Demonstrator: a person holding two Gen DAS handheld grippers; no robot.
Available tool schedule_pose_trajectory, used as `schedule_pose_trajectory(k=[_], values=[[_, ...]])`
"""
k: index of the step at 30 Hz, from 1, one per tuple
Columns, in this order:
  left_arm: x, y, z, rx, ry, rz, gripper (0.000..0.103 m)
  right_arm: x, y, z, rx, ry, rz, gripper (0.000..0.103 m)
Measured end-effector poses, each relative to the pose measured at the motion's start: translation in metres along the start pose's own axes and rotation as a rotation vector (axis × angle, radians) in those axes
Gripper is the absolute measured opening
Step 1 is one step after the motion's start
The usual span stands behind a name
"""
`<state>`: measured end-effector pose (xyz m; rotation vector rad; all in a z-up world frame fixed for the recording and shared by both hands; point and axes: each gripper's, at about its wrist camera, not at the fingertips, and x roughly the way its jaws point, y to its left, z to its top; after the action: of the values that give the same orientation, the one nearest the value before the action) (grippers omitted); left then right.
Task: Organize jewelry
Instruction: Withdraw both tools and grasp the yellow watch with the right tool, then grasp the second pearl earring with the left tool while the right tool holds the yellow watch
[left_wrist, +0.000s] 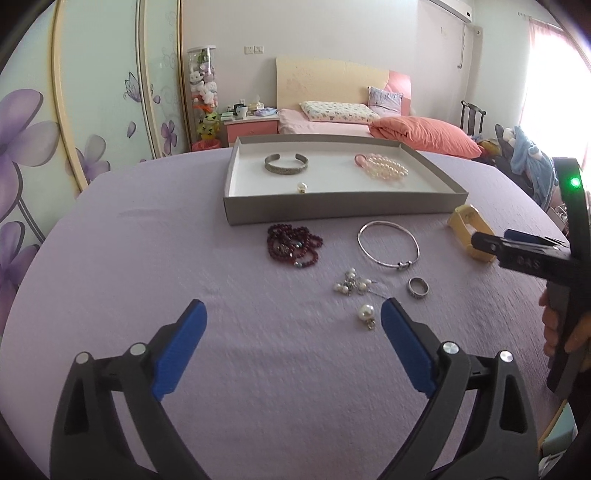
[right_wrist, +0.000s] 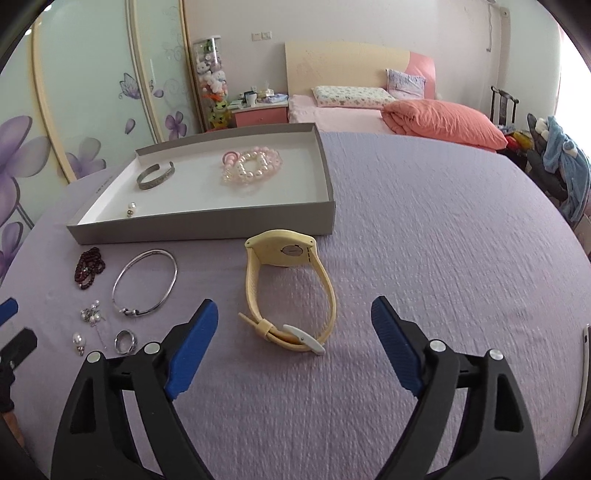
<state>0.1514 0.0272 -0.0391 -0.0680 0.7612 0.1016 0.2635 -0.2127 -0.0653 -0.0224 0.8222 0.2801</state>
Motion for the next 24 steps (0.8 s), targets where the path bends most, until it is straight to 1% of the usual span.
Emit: schedule_pose_trajectory(k=[6, 10, 13, 15, 17, 18, 19, 20, 22, 24], values=[[0.004, -0.003, -0.005, -0.001, 0.019, -0.006, 0.095, 0.011, 0.002, 0.004, -0.016, 0.017, -0.028, 0.086], [0.008, -0.007, -0.008, 0.004, 0.028, -0.007, 0.095, 0.013, 0.004, 0.006, -0.019, 0.024, -0.026, 0.077], [0.010, -0.008, -0.007, 0.005, 0.030, -0.010, 0.095, 0.017, 0.004, 0.006, -0.025, 0.043, -0.032, 0.074], [0.010, -0.010, -0.007, 0.005, 0.033, -0.014, 0.095, 0.019, 0.004, 0.006, -0.024, 0.055, -0.029, 0.065], [0.011, -0.010, -0.007, 0.006, 0.035, -0.018, 0.095, 0.019, 0.003, 0.006, -0.018, 0.053, -0.015, 0.053], [0.011, -0.010, -0.007, 0.008, 0.037, -0.020, 0.095, 0.017, 0.003, 0.006, -0.016, 0.049, -0.008, 0.049], [0.011, -0.011, -0.008, 0.010, 0.038, -0.021, 0.095, 0.016, 0.003, 0.006, -0.016, 0.047, -0.006, 0.042], [0.012, -0.012, -0.007, 0.012, 0.041, -0.022, 0.095, 0.015, 0.002, 0.005, -0.010, 0.046, -0.006, 0.038], [0.013, -0.014, -0.008, 0.014, 0.046, -0.023, 0.095, 0.014, 0.001, 0.004, 0.003, 0.047, 0.003, 0.035], [0.015, -0.017, -0.007, 0.017, 0.047, -0.025, 0.094, 0.012, 0.000, 0.004, 0.019, 0.048, 0.014, 0.035]])
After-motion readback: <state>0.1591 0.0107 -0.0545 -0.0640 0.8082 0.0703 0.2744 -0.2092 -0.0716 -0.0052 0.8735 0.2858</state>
